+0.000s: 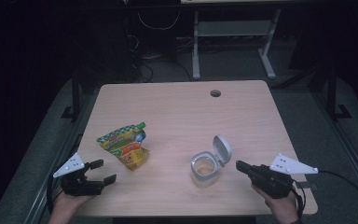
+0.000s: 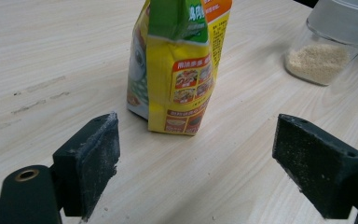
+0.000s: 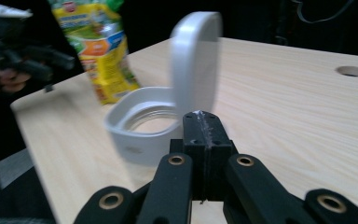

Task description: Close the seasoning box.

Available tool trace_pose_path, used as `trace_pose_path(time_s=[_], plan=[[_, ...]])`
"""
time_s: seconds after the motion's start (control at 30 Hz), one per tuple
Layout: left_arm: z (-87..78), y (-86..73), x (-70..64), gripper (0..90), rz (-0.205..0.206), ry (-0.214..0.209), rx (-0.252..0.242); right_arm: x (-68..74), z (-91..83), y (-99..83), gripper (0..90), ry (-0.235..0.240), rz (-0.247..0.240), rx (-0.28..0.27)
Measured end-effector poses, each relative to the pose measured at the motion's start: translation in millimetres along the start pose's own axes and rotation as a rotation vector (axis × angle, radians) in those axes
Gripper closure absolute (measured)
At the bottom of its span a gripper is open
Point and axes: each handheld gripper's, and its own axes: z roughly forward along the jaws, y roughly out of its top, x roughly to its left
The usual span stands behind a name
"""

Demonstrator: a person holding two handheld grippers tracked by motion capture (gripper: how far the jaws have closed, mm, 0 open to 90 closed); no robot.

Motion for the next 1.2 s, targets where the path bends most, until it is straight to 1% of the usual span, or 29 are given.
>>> trace_pose_path(time_s=[0.07,0.1,0.13,0.2,0.3,0.33,0.4,0.67,0.77,0.8,0.83,1.0,1.2], plan=[[2.1,-2.0,0.5,12.6,0.000,0.009,0.015,-6.9,2.3,-0.7,89.7,-0.008,0.018,-0.002],[3.4,-2.8,0.6,11.1,0.001,0.011,0.019,-9.7,4.2,-1.0,89.7,-0.015,0.019,0.004],[4.4,-3.2,1.1,10.2,0.011,0.008,0.027,-12.3,6.3,-1.1,89.7,-0.021,0.019,0.008],[6.9,-4.3,0.2,8.9,0.011,0.005,0.031,-18.1,10.9,0.0,89.7,-0.032,0.025,0.005],[10.0,-5.0,-0.2,5.5,0.020,0.006,0.040,-22.9,16.0,4.1,89.7,-0.042,0.022,-0.003],[10.8,-4.9,-0.8,3.8,0.013,0.003,0.042,-24.4,18.0,5.5,89.7,-0.041,0.023,-0.005],[11.8,-4.9,-1.0,2.7,0.025,0.008,0.045,-26.4,22.4,7.8,89.7,-0.035,0.031,-0.007],[13.4,-5.8,-1.8,2.0,0.020,0.006,0.048,-20.7,35.0,18.1,89.7,-0.009,0.008,-0.019],[14.6,-6.0,-1.9,2.0,0.017,0.000,0.051,-19.8,38.1,20.2,89.7,0.004,0.011,-0.023],[14.9,-5.8,-2.0,2.0,0.018,0.000,0.053,-18.6,38.8,20.9,89.7,0.010,0.016,-0.025],[15.0,-5.7,-2.1,2.1,0.018,0.000,0.054,-16.8,39.7,21.9,89.7,0.016,0.007,-0.027],[15.2,-5.4,-2.5,2.1,0.022,-0.003,0.053,-10.0,42.2,24.2,89.7,0.040,-0.003,-0.030],[14.6,-5.2,-2.4,2.1,0.019,-0.005,0.052,-3.0,46.5,24.1,89.7,0.070,-0.009,-0.021]])
